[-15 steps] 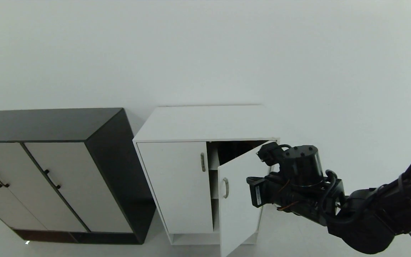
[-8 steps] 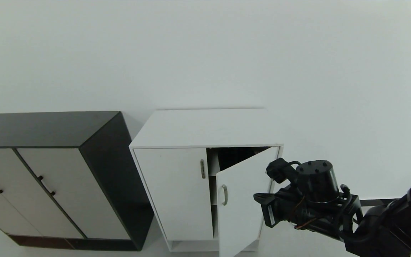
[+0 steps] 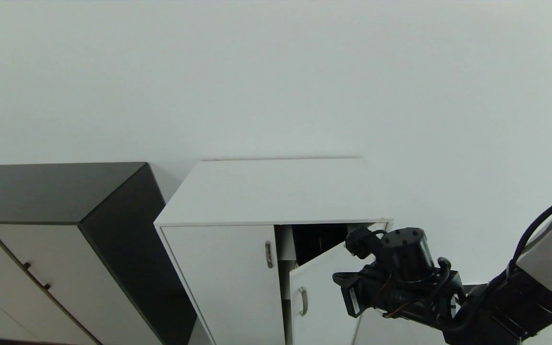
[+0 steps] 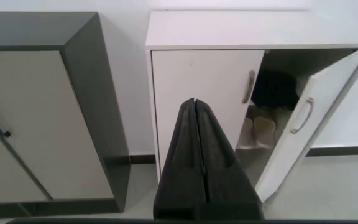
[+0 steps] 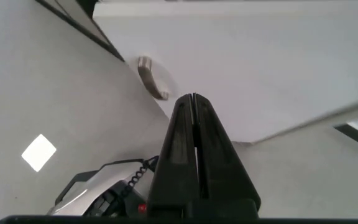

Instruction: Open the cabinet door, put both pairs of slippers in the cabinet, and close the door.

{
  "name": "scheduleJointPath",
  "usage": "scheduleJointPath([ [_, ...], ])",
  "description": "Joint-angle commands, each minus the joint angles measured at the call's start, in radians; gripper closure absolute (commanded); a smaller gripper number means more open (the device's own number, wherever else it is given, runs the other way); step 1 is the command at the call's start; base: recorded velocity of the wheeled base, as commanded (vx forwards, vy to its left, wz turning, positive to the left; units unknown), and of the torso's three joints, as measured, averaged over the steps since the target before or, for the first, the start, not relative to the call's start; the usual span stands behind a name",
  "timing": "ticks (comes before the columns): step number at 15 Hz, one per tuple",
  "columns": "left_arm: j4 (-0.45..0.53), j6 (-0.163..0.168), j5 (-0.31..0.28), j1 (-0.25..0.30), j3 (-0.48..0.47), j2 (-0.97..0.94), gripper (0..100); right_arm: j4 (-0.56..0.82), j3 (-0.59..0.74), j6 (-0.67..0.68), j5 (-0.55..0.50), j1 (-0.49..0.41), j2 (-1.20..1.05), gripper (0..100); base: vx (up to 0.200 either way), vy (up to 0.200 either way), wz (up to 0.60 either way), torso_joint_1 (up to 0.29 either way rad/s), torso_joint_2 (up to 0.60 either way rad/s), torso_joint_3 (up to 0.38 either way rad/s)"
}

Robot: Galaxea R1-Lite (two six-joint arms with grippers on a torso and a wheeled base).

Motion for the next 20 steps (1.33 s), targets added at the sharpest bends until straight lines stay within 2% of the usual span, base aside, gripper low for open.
scheduleJointPath([
  [1, 0.0, 0.0, 0.0, 0.0, 0.0, 0.001, 100, -0.001, -0.005, 0.0, 0.001, 0.0, 0.02, 100, 0.0, 0.0, 0.0, 0.0, 0.0, 0.0],
  [6, 0.0, 0.0, 0.0, 0.0, 0.0, 0.001, 100, -0.003, -0.035, 0.0, 0.0, -0.002, 0.044, 100, 0.0, 0.0, 0.0, 0.0, 0.0, 0.0],
  [15, 0.0, 0.0, 0.0, 0.0, 0.0, 0.001, 100, 0.005, -0.185, 0.0, -0.007, -0.016, 0.149, 100, 0.0, 0.0, 0.0, 0.0, 0.0, 0.0],
  [20, 0.0, 0.0, 0.002, 0.0, 0.0, 0.001, 100, 0.068, -0.275, 0.0, -0.007, -0.033, 0.178, 100, 0.0, 0.0, 0.0, 0.0, 0.0, 0.0],
])
